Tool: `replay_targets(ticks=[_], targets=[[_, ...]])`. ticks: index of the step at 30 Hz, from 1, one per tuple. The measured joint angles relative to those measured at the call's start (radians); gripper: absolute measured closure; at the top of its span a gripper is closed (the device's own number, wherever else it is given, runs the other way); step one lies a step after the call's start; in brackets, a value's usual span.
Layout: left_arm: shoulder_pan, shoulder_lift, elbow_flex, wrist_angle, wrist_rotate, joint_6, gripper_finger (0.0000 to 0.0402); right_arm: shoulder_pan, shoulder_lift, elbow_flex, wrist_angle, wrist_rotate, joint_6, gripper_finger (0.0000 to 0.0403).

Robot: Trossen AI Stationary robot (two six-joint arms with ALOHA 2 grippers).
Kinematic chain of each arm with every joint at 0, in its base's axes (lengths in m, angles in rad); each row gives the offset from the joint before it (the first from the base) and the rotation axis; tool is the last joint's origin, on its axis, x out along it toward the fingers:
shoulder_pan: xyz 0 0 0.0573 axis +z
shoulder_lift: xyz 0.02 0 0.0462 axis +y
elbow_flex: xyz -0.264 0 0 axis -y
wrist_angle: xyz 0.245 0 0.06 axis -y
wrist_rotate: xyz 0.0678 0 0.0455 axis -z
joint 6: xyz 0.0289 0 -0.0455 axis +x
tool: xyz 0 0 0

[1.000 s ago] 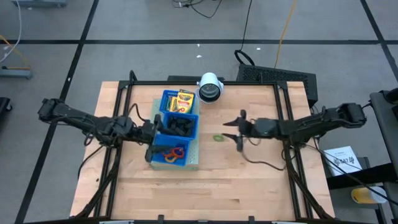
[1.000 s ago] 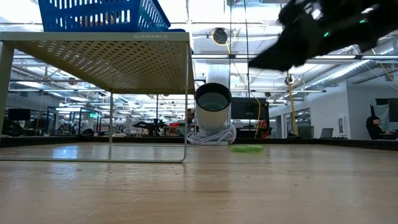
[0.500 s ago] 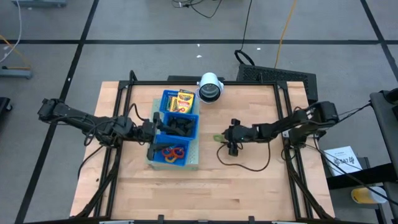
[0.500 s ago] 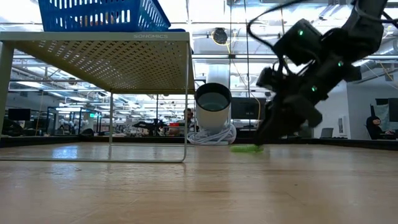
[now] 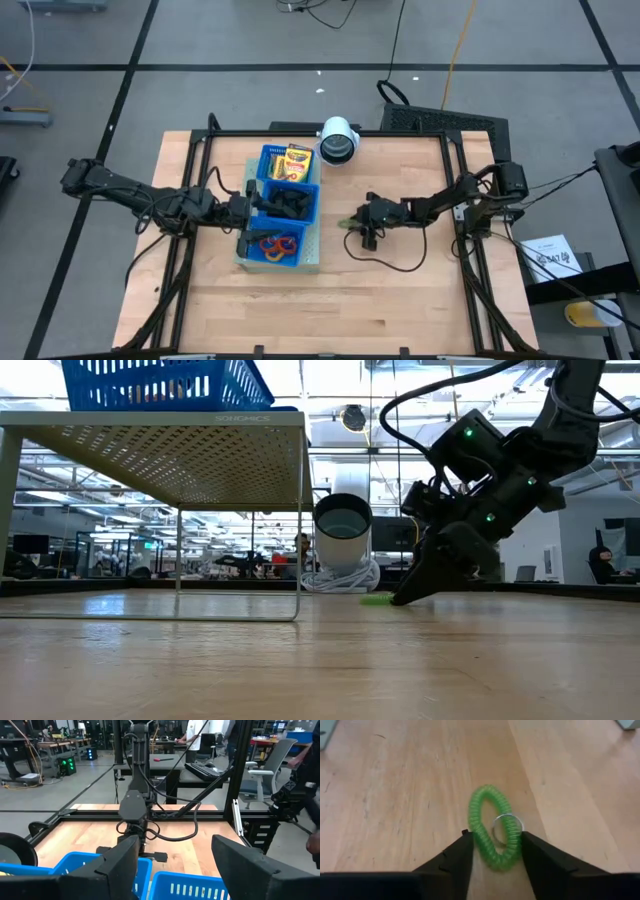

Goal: Pick & Place Office Desk Supplies
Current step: Put the green spring rubber band into the bottom blue bin on the shelf

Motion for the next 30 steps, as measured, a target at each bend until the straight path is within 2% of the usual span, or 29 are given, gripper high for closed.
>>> replay_targets(ticks=[9, 14, 22, 26, 30], targets=[[0.000, 0.000, 0.000, -0.001, 0.000, -0.001, 0.0149, -0.006, 0.002, 0.000, 0.001, -0.012, -0.084, 0.0386], [0.000, 0.000, 0.000, 0.000, 0.000, -0.002, 0.0149, -0.005, -0.066, -0.004, 0.010, 0.000, -0.111, 0.0382], [0.005, 0.017, 0.000, 0.022, -0.007, -0.002, 0.0149, -0.005, -0.327, -0.005, -0.009, 0.003, -0.143, 0.0390], [0.015, 0.041, 0.000, 0.117, -0.029, -0.002, 0.0149, 0.003, -0.444, -0.004, 0.052, 0.002, -0.165, 0.0388], [0.028, 0.100, 0.000, 0.239, -0.054, -0.006, 0.0148, 0.023, -0.496, -0.004, 0.200, -0.001, -0.167, 0.0388]])
